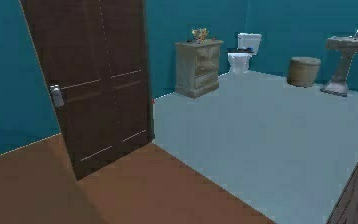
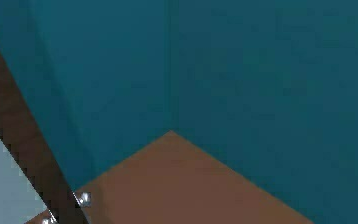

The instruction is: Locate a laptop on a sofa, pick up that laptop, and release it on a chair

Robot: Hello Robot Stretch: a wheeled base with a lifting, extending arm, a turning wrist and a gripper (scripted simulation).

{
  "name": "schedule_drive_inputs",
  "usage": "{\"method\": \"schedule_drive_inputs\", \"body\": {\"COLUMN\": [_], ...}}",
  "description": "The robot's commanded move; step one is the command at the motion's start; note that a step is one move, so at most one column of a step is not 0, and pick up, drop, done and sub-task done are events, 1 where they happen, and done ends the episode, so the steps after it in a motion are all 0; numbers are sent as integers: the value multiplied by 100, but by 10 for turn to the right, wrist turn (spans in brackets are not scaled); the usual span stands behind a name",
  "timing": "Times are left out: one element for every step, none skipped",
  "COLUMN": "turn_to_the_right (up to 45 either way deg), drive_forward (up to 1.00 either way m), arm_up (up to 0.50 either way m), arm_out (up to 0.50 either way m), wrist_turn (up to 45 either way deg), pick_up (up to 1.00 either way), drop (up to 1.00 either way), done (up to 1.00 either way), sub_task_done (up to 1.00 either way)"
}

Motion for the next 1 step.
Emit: {"method": "schedule_drive_inputs", "body": {"turn_to_the_right": [90], "drive_forward": [0], "arm_up": [0], "arm_out": [0], "wrist_turn": [0], "pick_up": [0], "drop": [0], "done": [0], "sub_task_done": [0]}}
